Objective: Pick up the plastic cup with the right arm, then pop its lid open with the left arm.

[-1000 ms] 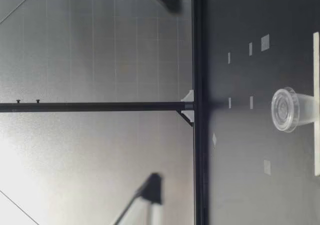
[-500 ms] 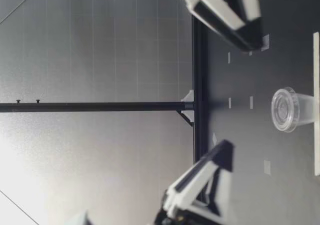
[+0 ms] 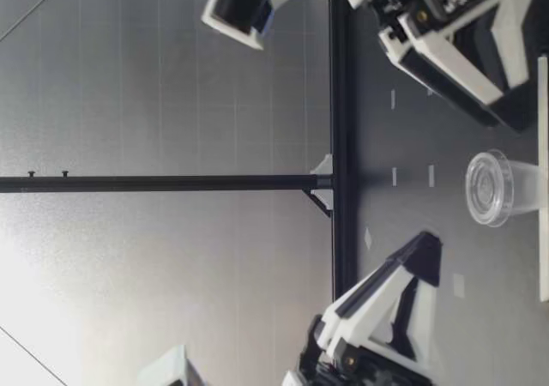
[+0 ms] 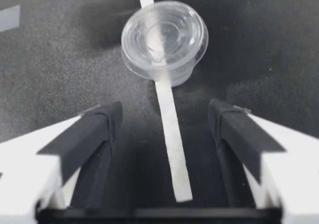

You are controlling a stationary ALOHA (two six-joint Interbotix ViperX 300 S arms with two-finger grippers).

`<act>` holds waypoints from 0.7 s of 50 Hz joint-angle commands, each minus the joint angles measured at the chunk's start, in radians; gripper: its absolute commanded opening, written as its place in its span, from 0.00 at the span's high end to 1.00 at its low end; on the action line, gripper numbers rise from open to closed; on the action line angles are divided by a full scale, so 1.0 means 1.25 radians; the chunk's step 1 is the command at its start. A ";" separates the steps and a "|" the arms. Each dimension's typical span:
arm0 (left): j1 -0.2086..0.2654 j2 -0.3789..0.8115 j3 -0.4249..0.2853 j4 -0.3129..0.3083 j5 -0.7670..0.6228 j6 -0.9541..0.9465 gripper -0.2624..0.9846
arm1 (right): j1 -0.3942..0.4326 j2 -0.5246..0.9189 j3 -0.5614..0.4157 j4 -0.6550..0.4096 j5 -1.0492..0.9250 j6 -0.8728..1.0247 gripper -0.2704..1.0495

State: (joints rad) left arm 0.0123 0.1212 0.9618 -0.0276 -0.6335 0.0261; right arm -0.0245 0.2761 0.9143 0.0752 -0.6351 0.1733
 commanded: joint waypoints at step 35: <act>-0.001 0.065 -0.054 0.002 -0.022 -0.004 0.74 | -0.017 0.050 -0.076 0.000 -0.009 -0.001 0.24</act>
State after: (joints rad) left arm 0.0123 0.2117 0.9112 -0.0261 -0.6519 0.0230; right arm -0.0337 0.3497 0.8360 0.0752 -0.6351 0.1733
